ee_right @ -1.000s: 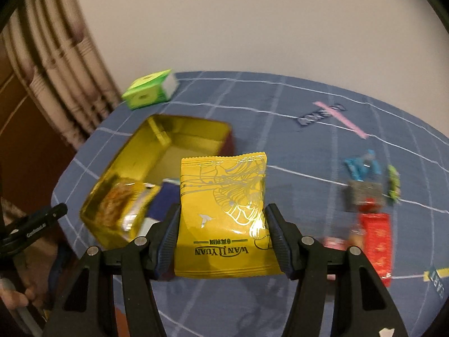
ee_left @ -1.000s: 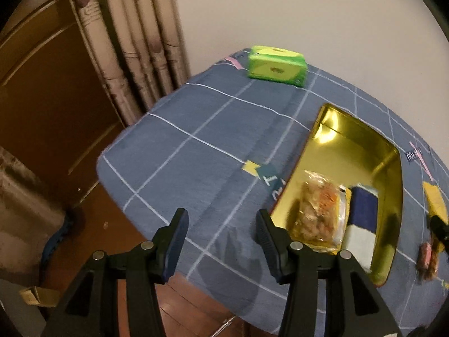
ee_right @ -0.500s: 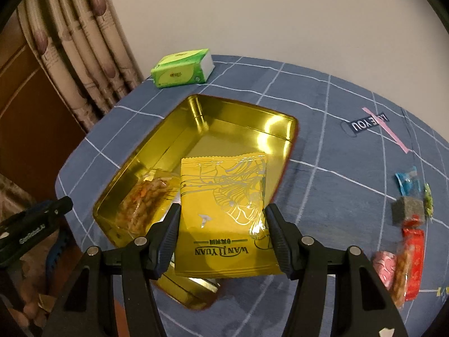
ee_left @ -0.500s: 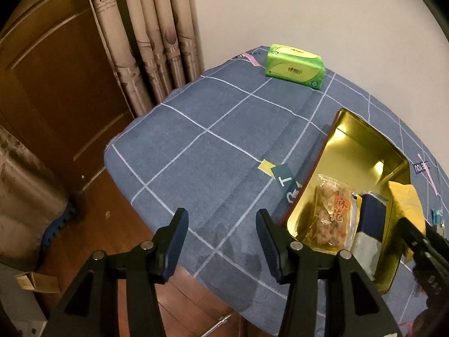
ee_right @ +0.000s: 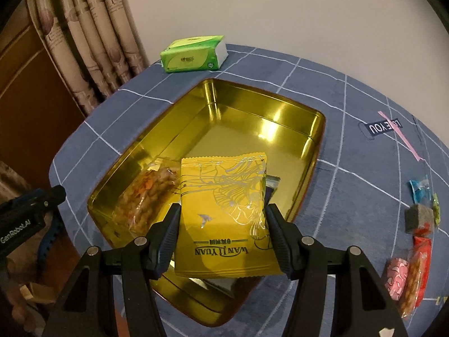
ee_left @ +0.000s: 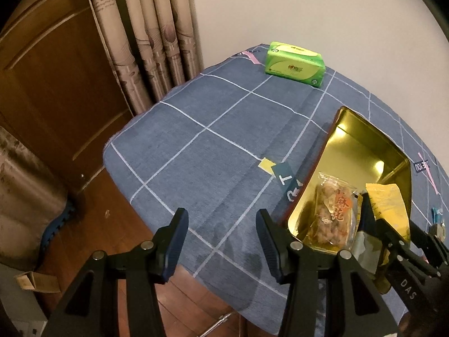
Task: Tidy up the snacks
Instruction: 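Carry the yellow WANTYUAN packet into the gold tin and open the right tool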
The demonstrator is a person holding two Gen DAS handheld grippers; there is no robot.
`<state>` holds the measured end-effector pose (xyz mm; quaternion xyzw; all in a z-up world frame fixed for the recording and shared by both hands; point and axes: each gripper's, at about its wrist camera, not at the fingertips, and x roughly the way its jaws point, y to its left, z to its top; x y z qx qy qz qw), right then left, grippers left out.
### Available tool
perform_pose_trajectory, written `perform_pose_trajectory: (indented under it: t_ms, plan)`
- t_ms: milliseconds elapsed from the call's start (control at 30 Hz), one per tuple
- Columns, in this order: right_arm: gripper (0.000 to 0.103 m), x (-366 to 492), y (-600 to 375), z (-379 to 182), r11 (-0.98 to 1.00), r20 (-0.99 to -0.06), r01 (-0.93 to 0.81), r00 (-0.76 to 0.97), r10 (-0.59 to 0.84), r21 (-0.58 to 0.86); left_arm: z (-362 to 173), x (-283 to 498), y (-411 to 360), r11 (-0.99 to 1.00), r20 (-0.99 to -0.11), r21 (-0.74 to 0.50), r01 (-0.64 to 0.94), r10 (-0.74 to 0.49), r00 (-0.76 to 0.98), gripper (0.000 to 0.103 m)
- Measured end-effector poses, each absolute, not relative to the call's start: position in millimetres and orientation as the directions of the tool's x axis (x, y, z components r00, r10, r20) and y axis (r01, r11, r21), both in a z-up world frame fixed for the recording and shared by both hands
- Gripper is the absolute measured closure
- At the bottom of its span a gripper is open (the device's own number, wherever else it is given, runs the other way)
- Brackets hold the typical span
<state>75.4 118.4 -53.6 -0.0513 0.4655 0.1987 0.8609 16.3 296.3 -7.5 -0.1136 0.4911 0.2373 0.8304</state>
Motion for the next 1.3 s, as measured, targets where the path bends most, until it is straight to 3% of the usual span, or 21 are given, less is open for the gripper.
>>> perform_pose_trajectory:
  t_ms: [667, 800, 1300]
  plan:
    - [0.044, 75, 131, -67, 0.901, -0.842, -0.421, 0.446, 0.303, 0.102, -5, 17, 295, 0.869, -0.866, 0.043, -0.493, 0.278, 0.416, 0.052]
    - [0.035, 72, 130, -61, 0.898, -0.828, -0.43, 0.466, 0.311, 0.095, -5, 17, 295, 0.87, -0.866, 0.042, -0.491, 0.277, 0.416, 0.052]
    - [0.034, 48, 55, -3, 0.908, -0.74, -0.413, 0.588, 0.327, 0.073, -3, 17, 294, 0.87, -0.856, 0.055, -0.491, 0.294, 0.425, 0.052]
